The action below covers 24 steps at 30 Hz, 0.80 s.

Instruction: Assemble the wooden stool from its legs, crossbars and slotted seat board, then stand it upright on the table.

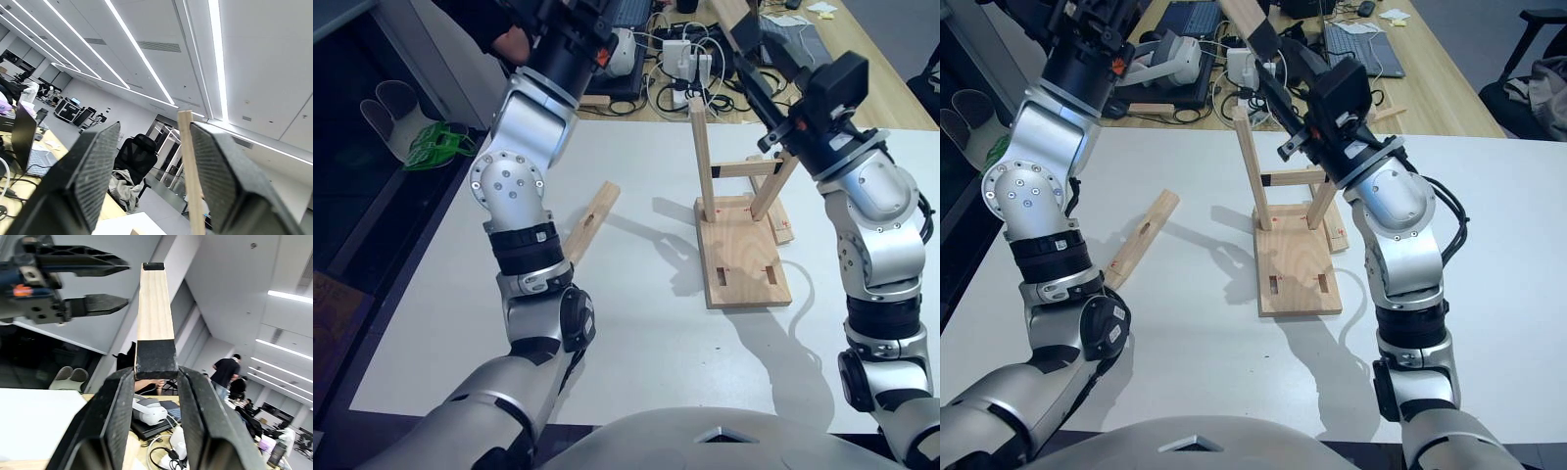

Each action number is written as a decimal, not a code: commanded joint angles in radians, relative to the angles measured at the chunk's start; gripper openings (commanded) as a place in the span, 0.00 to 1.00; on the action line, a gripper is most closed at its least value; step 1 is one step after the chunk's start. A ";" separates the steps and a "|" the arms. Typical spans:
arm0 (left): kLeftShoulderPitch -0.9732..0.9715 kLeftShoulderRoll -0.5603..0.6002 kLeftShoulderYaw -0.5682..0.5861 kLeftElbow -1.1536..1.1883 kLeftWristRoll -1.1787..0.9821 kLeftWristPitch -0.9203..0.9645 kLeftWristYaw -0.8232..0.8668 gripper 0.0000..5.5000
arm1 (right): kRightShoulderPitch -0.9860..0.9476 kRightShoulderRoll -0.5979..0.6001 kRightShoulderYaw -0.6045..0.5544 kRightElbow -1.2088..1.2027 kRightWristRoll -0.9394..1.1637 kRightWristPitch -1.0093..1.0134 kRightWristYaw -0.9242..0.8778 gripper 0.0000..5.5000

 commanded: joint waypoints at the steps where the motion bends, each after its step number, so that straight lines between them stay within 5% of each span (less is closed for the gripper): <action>1: -0.005 -0.004 -0.018 -0.028 -0.035 0.030 0.016 0.37 | 0.006 0.003 0.028 -0.005 0.004 0.021 0.033 0.23; 11: 0.010 0.002 -0.039 -0.043 -0.055 0.030 0.029 0.10 | -0.009 0.017 0.045 0.017 -0.011 0.015 0.050 0.23; 19: 0.031 0.034 -0.060 -0.022 -0.013 0.023 0.002 0.08 | -0.017 0.005 0.041 0.041 -0.042 -0.012 0.054 0.23; 24: 0.035 0.056 -0.057 -0.006 0.009 0.018 0.001 0.08 | -0.002 -0.048 0.061 0.089 -0.117 -0.018 0.076 0.41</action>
